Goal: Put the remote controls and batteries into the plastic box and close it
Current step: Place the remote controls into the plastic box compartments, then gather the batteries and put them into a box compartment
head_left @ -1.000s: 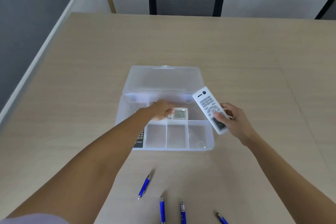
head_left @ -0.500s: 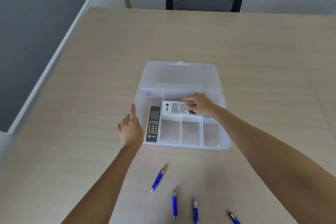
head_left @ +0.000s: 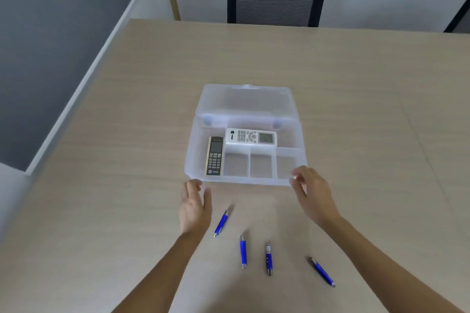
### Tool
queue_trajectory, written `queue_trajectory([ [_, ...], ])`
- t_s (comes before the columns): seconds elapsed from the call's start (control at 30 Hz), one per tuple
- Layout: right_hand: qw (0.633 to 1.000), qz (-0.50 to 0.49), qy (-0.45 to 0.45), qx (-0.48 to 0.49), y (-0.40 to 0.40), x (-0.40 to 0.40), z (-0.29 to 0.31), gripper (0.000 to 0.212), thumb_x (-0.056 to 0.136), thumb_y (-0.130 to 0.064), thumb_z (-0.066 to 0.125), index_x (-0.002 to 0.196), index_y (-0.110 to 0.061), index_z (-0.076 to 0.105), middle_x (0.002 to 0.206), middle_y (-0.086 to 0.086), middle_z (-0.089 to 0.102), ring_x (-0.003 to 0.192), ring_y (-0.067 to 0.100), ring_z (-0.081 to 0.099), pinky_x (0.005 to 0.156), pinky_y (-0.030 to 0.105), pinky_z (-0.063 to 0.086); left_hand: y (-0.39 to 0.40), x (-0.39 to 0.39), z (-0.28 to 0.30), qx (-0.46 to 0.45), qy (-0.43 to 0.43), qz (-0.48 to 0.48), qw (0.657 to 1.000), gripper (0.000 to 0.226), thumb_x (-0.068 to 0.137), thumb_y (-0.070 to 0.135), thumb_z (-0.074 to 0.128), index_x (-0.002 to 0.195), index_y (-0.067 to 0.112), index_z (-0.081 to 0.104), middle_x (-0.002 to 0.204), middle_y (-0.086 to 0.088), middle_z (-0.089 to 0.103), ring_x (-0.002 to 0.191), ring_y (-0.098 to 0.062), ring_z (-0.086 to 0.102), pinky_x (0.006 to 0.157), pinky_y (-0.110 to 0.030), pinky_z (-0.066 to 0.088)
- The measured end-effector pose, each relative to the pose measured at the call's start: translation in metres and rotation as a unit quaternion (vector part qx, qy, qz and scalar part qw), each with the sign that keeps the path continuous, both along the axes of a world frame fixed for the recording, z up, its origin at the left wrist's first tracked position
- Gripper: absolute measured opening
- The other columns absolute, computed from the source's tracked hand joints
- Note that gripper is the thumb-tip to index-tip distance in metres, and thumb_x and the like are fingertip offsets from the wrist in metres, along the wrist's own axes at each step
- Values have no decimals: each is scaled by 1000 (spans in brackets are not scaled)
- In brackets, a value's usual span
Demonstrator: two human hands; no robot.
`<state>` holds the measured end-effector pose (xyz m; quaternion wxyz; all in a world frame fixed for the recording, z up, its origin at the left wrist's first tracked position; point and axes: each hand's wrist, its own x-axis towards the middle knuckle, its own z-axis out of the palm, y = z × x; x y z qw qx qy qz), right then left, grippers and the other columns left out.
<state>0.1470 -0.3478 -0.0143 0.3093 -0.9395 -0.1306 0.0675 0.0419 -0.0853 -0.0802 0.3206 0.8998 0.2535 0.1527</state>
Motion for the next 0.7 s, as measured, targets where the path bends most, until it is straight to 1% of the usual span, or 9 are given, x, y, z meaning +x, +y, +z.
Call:
queue_trajectory([
  [0.03,998,-22,36,-39,-20,-27,-9,19,90,-16,60,109,-12,60,104,8,60,98,27,61,80,31,48,-13,-17,-7,-9,71,-53,996,28,91,28,58,113,11,52,109,-7,55,98,-31,58,77,-38,50],
  [0.1,981,-51,129,-135,-53,-71,-30,31,87,-24,64,115,-11,58,113,10,55,107,31,54,88,34,47,-31,-38,-22,41,211,-126,968,37,91,37,55,121,15,52,120,-3,52,108,-25,53,86,-35,48],
  [0.2,949,-47,204,-237,-75,-109,-46,43,86,-39,63,115,-10,52,116,14,53,111,35,52,93,38,45,-40,-38,-21,94,298,-183,932,32,97,20,47,129,14,46,132,-3,47,117,-22,48,92,-33,48],
  [0.27,948,-38,219,-227,-76,-118,-46,30,91,-36,56,105,-10,50,112,14,56,109,33,56,87,37,46,-44,-36,-11,73,323,-173,927,34,95,4,44,128,7,42,131,-9,48,117,-24,51,93,-32,50],
  [0.33,947,-21,221,-232,-71,-124,-47,22,94,-28,53,104,-9,50,114,13,57,111,31,55,87,37,47,-52,-39,-3,-1,329,-123,936,39,93,-1,41,131,2,36,131,-15,52,117,-29,56,94,-35,48],
  [0.43,943,-38,207,-257,-58,-130,-49,30,93,-23,55,117,-5,48,122,14,53,119,32,48,94,39,47,-78,-55,3,-83,329,-105,935,46,97,17,43,139,3,32,135,-18,51,122,-35,52,101,-42,45],
  [0.53,929,-112,208,-283,-55,-139,-48,41,91,-26,59,123,-6,42,127,14,47,123,33,44,96,38,47,-97,-63,-2,-21,375,-137,917,57,92,38,55,136,7,35,132,-8,47,122,-26,49,98,-36,44],
  [0.63,919,-153,241,-274,-64,-145,-47,30,95,-21,52,119,-4,48,125,17,55,117,33,54,91,38,49,-98,-60,-5,68,394,-173,900,53,93,18,57,138,5,34,135,-10,42,123,-23,47,99,-32,47],
  [0.7,929,-155,261,-212,-63,-145,-43,17,93,-17,55,102,-3,53,115,20,63,107,34,61,81,36,48,-92,-59,-7,63,390,-195,898,48,95,12,52,139,3,35,136,-13,42,124,-26,48,101,-32,47],
])
